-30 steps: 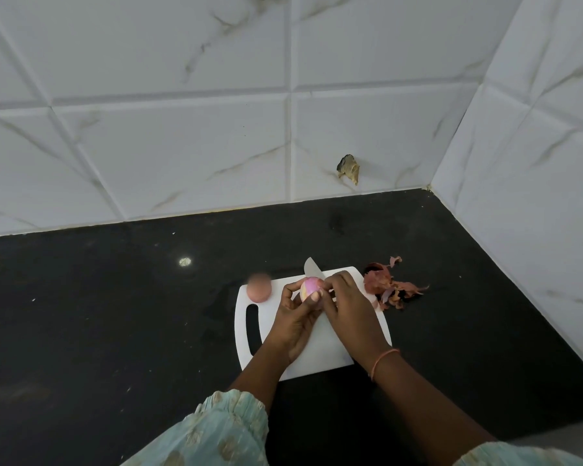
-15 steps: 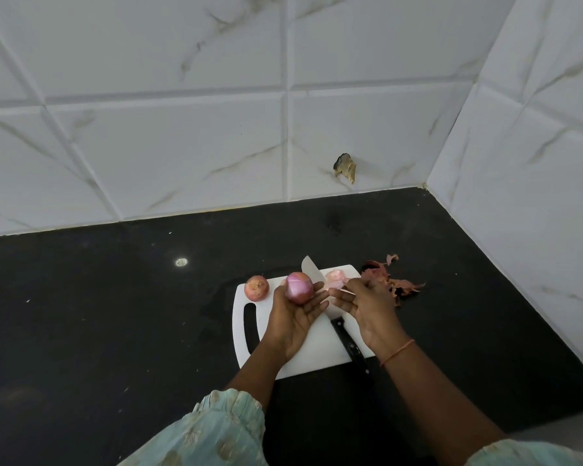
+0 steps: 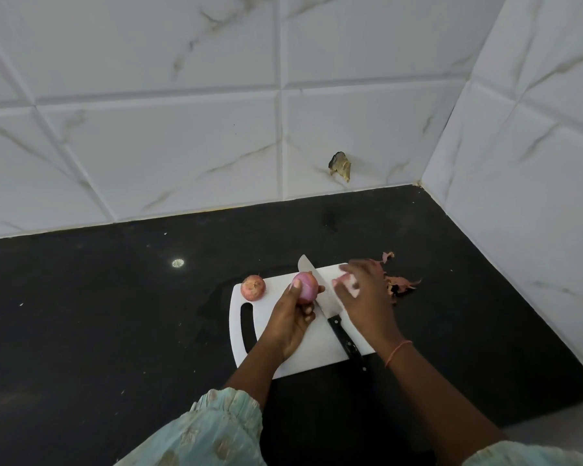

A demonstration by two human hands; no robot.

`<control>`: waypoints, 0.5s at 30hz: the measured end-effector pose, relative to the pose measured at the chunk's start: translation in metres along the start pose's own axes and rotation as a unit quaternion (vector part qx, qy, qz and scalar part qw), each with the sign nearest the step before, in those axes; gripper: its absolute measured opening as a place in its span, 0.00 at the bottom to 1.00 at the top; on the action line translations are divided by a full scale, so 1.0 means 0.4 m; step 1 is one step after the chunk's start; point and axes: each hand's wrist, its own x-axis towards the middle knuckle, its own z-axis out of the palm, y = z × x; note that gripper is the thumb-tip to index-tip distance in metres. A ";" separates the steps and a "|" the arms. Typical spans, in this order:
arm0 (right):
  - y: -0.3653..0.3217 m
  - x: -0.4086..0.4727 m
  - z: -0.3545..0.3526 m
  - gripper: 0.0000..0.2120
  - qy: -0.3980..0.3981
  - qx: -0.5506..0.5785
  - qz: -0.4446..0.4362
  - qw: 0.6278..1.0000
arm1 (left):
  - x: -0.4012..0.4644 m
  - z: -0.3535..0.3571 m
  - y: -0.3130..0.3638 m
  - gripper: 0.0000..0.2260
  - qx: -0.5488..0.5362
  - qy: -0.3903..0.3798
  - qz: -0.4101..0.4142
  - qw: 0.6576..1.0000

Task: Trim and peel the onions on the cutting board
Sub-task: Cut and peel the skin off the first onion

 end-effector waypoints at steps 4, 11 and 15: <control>-0.054 -0.024 0.032 0.15 -0.082 0.058 -0.053 0.993 | -0.009 -0.006 -0.002 0.29 0.021 -0.021 0.015 0.999; -0.044 -0.026 0.040 0.11 -0.060 0.048 -0.053 0.996 | -0.004 -0.014 -0.006 0.37 0.054 -0.010 0.022 0.998; -0.049 -0.028 0.041 0.10 -0.051 0.026 -0.059 0.997 | 0.001 -0.015 -0.006 0.37 0.035 -0.014 0.021 0.999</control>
